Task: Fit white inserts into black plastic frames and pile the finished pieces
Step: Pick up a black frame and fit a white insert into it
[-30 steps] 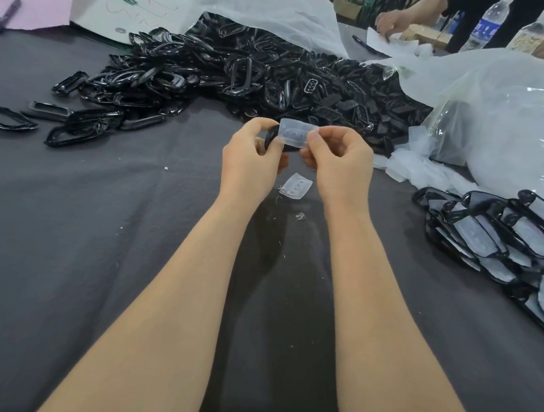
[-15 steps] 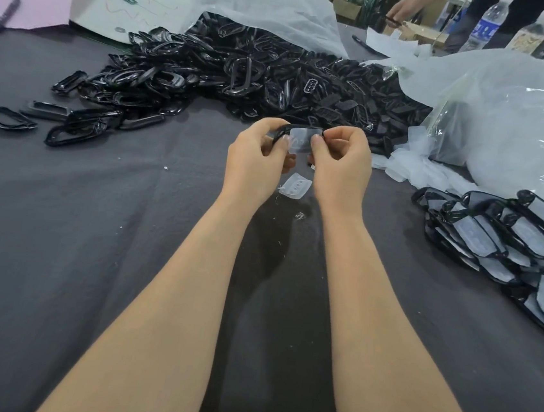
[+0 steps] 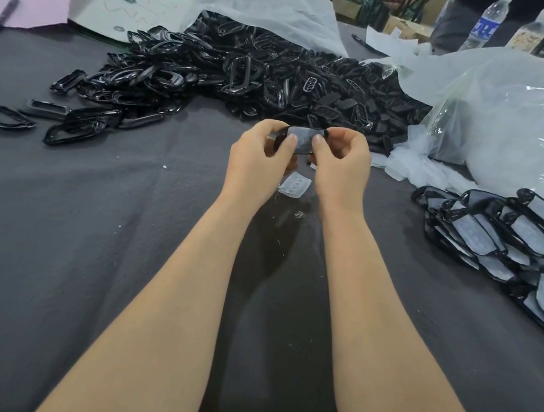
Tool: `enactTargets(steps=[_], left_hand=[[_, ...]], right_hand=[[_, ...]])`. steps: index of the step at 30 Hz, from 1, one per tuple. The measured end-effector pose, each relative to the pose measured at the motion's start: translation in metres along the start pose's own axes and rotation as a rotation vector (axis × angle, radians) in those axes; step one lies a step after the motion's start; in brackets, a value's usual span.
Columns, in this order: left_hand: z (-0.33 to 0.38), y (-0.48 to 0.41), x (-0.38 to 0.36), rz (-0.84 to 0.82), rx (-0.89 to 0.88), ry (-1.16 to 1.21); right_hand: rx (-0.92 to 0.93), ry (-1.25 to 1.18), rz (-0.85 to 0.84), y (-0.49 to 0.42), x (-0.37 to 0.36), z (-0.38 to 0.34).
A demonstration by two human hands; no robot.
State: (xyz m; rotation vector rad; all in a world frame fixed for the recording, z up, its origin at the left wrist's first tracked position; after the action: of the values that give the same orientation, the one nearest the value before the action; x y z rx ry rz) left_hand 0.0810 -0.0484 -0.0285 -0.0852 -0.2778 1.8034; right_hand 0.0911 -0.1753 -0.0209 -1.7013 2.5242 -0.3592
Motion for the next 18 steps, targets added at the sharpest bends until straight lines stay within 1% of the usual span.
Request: enactTargets(steps=[5, 7, 9, 12, 15, 18], left_hand=[[-0.0035, -0.0019, 0.002, 0.009, 0.03, -0.01], [-0.0047, -0.0019, 0.0026, 0.015, 0.053, 0.01], [-0.006, -0.0015, 0.0044, 0.031, 0.076, 0.033], [-0.0059, -0.001, 0.0066, 0.048, 0.081, 0.028], [-0.0046, 0.0003, 0.0062, 0.048, 0.078, 0.007], [-0.002, 0.0022, 0.0059, 0.036, 0.061, -0.021]], right_hand=[[-0.014, -0.042, -0.012, -0.0007, -0.0012, 0.0016], [-0.07, -0.115, -0.053, -0.0019, -0.002, 0.0049], [-0.125, -0.144, -0.131, -0.0029, -0.0036, 0.0073], [-0.1, -0.053, -0.206, -0.0026, -0.0053, 0.0062], [-0.03, 0.05, -0.182, -0.0013, -0.0061, 0.0035], [-0.001, 0.079, -0.152, 0.0001, -0.0073, 0.0024]])
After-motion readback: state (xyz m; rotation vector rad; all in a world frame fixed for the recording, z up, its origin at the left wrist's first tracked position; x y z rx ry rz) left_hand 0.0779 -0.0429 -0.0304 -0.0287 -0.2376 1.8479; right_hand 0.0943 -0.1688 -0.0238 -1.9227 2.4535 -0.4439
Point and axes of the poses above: each hand's wrist, its own y-axis away from the middle knuckle, its own x-axis out of the back of the hand, z = x × y, the point moved 5 cm from there along -y, towards the middle knuckle, and after that the axes turned 1 degree about z, right-handed, at the moved point
